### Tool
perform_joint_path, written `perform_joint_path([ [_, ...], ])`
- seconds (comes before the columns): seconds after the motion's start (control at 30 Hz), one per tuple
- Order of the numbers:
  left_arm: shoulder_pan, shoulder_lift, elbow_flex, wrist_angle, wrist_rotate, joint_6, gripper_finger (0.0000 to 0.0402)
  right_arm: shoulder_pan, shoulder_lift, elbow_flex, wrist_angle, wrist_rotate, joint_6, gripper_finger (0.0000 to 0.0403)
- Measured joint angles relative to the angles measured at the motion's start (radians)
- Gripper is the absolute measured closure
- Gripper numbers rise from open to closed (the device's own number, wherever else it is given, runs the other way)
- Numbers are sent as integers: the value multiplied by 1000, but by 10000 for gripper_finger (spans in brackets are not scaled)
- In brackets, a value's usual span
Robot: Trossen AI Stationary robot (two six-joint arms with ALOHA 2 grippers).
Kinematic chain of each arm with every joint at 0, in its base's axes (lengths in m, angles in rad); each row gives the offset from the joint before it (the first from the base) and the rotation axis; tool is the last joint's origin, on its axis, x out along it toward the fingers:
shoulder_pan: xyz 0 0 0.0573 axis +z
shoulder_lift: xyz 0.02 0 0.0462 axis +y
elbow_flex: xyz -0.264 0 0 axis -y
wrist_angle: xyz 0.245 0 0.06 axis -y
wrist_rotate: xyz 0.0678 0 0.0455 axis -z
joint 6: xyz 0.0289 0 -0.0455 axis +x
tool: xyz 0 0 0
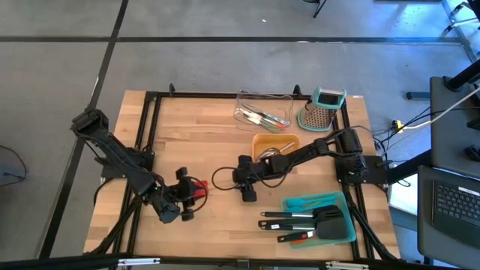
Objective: Pick & Place Kitchen Items
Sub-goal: Put the red spatula into the green bin
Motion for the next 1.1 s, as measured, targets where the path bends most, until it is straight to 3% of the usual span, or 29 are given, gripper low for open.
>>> perform_joint_path([
  [0.3, 0, 0, 0, 66, -3, 13, 285, -18, 37, 5, 31, -7, 40, 193],
  [0.7, 0, 0, 0, 146, -22, 89, 287, -20, 37, 4, 33, -10, 76, 281],
  [0.97, 0, 0, 0, 145, -22, 89, 284, -38, 37, 5, 34, -154, 193, 320],
  [1.1, 0, 1, 0, 142, -54, 136, 284, -40, 37, 5, 34, -167, 208, 322],
])
